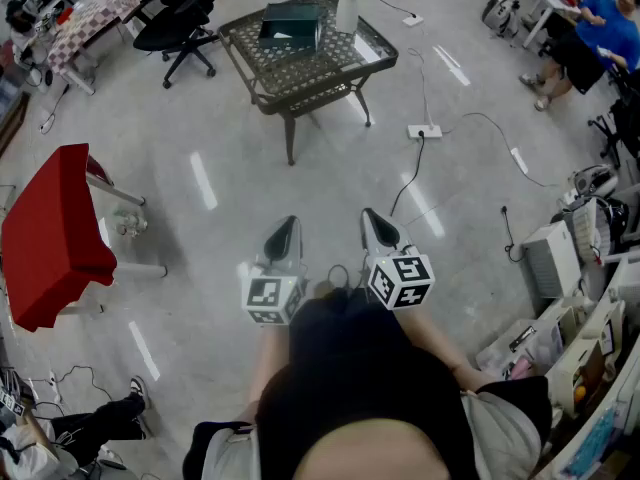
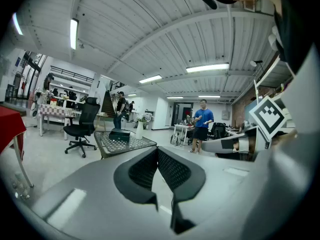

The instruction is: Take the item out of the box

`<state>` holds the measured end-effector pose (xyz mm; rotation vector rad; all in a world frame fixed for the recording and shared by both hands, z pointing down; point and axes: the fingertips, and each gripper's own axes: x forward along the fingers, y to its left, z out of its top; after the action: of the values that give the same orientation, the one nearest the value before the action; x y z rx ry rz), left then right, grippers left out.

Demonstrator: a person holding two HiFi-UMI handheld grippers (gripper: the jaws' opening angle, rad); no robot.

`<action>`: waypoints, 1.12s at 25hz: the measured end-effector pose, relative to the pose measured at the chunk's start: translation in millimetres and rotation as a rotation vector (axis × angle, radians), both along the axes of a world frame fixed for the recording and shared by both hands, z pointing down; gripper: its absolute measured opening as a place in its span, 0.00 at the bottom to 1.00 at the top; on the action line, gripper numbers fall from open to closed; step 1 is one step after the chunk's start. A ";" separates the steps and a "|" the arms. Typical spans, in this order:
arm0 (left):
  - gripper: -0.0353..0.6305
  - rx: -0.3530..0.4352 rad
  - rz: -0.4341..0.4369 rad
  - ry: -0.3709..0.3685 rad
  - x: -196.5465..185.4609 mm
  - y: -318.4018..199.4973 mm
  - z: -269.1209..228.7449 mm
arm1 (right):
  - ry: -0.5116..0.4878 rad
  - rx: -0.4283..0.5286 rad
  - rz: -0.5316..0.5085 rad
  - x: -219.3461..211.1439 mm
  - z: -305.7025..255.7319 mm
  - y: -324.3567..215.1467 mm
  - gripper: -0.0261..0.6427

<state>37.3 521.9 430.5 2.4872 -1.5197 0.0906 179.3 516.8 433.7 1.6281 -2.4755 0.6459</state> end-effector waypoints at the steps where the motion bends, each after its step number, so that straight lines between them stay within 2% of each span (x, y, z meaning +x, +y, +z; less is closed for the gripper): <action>1: 0.07 -0.004 -0.004 0.002 -1.5 0.8 1.1 | 0.000 -0.001 0.000 -0.6 0.1 0.6 0.04; 9: 0.07 -0.013 -0.015 0.005 -10.5 2.2 4.0 | 0.004 -0.010 -0.017 -13.4 3.0 1.5 0.04; 19: 0.07 -0.013 -0.009 0.016 -23.9 9.1 5.7 | 0.006 0.010 0.011 -26.1 2.5 5.7 0.04; 28: 0.07 0.003 -0.023 0.018 -33.0 11.6 1.6 | 0.012 -0.005 -0.019 -37.5 5.2 7.2 0.04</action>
<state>4.3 533.5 432.1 2.4654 -1.5423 0.0627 141.8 524.0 438.9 1.6004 -2.4755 0.6386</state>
